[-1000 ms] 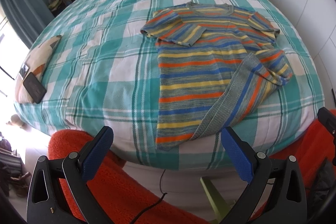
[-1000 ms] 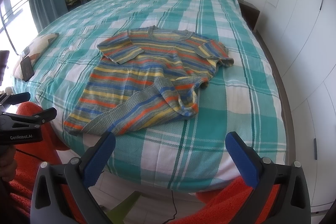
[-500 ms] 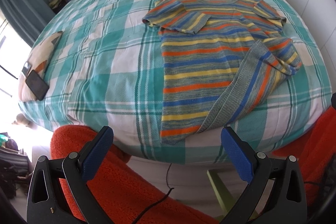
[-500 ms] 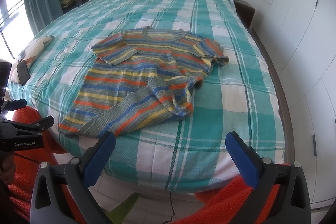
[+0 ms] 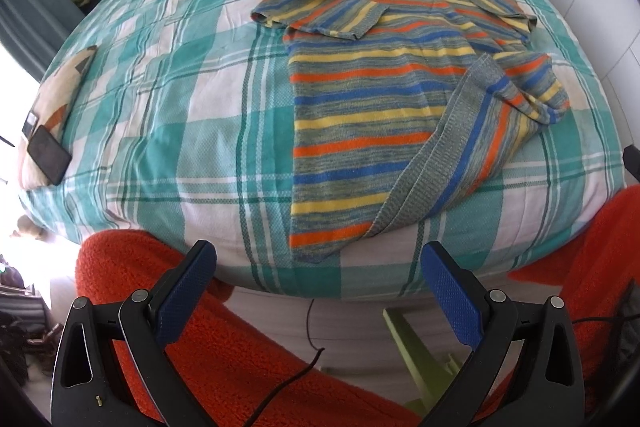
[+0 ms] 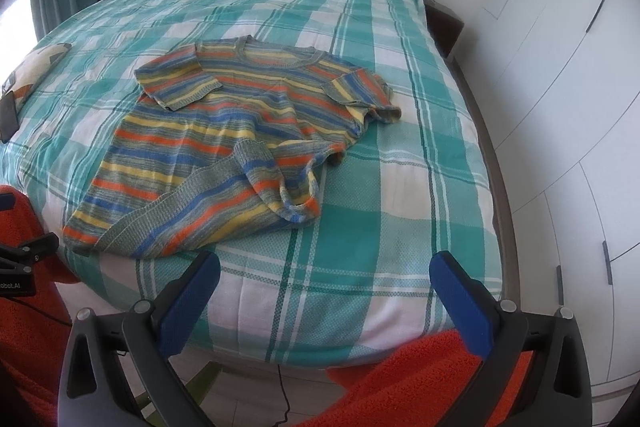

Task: Fold small clothes

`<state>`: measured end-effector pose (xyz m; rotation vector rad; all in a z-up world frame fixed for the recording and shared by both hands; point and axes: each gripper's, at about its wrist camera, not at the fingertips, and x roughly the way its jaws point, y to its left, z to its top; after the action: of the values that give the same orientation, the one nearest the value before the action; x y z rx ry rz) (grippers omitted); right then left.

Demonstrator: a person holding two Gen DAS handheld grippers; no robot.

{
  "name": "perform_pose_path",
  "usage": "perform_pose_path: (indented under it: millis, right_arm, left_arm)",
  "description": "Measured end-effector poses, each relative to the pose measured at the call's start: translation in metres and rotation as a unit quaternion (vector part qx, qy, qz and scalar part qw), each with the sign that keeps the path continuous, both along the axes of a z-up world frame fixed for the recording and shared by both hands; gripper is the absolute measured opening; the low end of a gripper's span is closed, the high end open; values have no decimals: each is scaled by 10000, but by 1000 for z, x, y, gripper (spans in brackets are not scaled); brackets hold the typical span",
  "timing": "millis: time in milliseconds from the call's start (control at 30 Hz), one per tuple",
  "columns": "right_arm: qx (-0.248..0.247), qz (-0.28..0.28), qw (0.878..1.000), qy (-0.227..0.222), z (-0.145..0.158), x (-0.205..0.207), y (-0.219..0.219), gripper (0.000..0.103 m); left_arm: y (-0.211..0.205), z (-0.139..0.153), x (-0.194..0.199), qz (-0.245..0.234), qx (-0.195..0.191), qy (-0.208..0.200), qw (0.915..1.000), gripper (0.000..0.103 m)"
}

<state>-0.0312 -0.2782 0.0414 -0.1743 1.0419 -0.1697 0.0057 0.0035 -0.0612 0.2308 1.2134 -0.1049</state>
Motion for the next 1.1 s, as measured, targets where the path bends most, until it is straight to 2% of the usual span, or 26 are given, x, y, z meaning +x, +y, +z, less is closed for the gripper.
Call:
perform_pose_path:
  millis: [133, 300, 367, 433, 500, 600, 667, 733, 800, 833, 867, 900, 933, 967, 1033, 1067, 1100]
  right_arm:
    - [-60, -75, 9999, 55, -3, 2, -4, 103]
    - [43, -20, 9999, 150, -6, 3, -2, 103]
    - [359, 47, 9992, 137, -8, 3, -3, 103]
    - [892, 246, 9957, 42, -11, 8, -5, 103]
    - [1375, 655, 9882, -133, -18, 21, -7, 103]
    - [1649, 1270, 9781, -26, -40, 61, -5, 102]
    - [1726, 1504, 9731, 239, -60, 92, -2, 97]
    - [1865, 1664, 9658, 687, -85, 124, -1, 87]
    - [1876, 1644, 9620, 1113, -109, 147, -3, 79]
    - [1935, 1646, 9578, 1346, -121, 154, -5, 58]
    - [2162, 1762, 9473, 1576, -129, 155, -6, 46]
    - [2295, 1977, 9376, 1704, -130, 150, -4, 28]
    - [2267, 2305, 9288, 1809, -127, 140, -1, 19]
    - [2258, 2667, 9151, 2013, -123, 125, 3, 15]
    - [2235, 3436, 8751, 2571, -115, 83, 9, 12]
    - [2067, 3782, 8579, 2796, -111, 58, 10, 12]
    - [1818, 4019, 8471, 2965, -110, 34, 7, 12]
  left_arm:
    - [1, -2, 0, 1, 24, -10, 10000, 102]
    - [6, -3, 5, -41, -209, -21, 9998, 102]
    - [11, -9, 9, -74, -251, -62, 9996, 102]
    - [22, -21, 15, 24, -330, 13, 9995, 102]
    - [33, -35, 20, 54, -503, 162, 9986, 102]
    - [41, -49, 20, -84, -682, 254, 9973, 102]
    - [38, -57, 15, -308, -777, 321, 9960, 102]
    - [34, -68, 15, -479, -765, 453, 9949, 101]
    - [38, -72, 18, -344, -701, 572, 9953, 96]
    - [44, -71, 19, -232, -807, 608, 9946, 93]
    - [53, -67, 20, -110, -965, 627, 9933, 92]
    - [62, -62, 19, -17, -1084, 601, 9923, 92]
    - [71, -57, 19, 59, -1136, 541, 9920, 92]
    - [79, -52, 18, 115, -1119, 465, 9926, 92]
    - [92, -44, 18, 170, -1006, 319, 9943, 92]
    - [97, -43, 19, 185, -971, 274, 9947, 92]
    - [100, -42, 21, 200, -960, 257, 9948, 93]
